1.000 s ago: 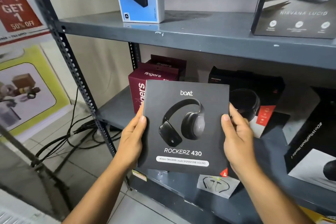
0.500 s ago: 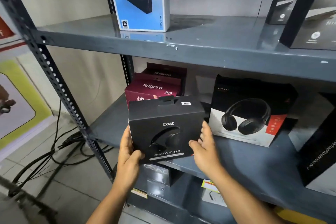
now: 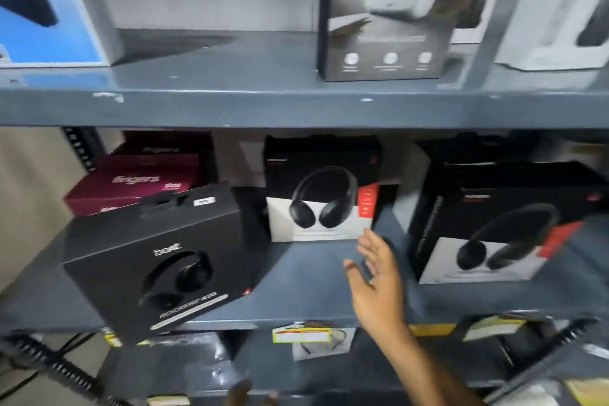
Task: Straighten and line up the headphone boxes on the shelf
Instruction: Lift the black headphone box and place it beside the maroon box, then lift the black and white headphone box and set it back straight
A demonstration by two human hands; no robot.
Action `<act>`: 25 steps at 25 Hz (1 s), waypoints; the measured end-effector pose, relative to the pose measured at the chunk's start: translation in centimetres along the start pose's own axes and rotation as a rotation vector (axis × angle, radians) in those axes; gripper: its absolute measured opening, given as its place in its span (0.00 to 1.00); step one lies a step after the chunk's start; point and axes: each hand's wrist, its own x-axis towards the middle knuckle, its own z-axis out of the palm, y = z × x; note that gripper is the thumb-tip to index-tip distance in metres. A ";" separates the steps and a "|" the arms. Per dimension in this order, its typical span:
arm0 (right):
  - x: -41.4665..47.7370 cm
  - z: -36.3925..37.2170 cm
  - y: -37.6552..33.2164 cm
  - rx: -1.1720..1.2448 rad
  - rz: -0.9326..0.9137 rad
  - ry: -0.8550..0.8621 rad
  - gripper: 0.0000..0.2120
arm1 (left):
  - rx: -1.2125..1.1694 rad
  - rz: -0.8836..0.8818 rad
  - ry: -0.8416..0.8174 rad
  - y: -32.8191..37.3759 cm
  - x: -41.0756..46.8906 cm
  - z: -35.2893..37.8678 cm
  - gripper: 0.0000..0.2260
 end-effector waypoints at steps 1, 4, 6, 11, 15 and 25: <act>0.7 -3.3 0.3 0.006 -0.020 0.139 0.25 | 0.023 0.066 -0.110 2.0 -1.7 2.5 0.12; 3.3 -11.2 0.1 -0.022 -0.117 0.440 0.20 | -0.036 0.288 -0.427 7.7 -2.0 9.3 0.17; 5.9 -16.0 0.3 -0.049 -0.147 0.610 0.21 | -0.042 0.411 -0.505 12.1 0.1 14.5 0.25; 11.6 -25.1 2.9 -0.335 0.088 0.475 0.33 | 0.227 0.621 -0.554 18.9 2.6 25.2 0.42; 11.9 -27.3 6.0 -0.335 0.136 0.218 0.37 | 0.223 0.691 -0.537 16.9 2.4 25.8 0.32; 5.0 -19.6 -0.5 0.010 -0.117 0.084 0.24 | -0.171 0.617 -0.121 16.6 -1.1 10.9 0.20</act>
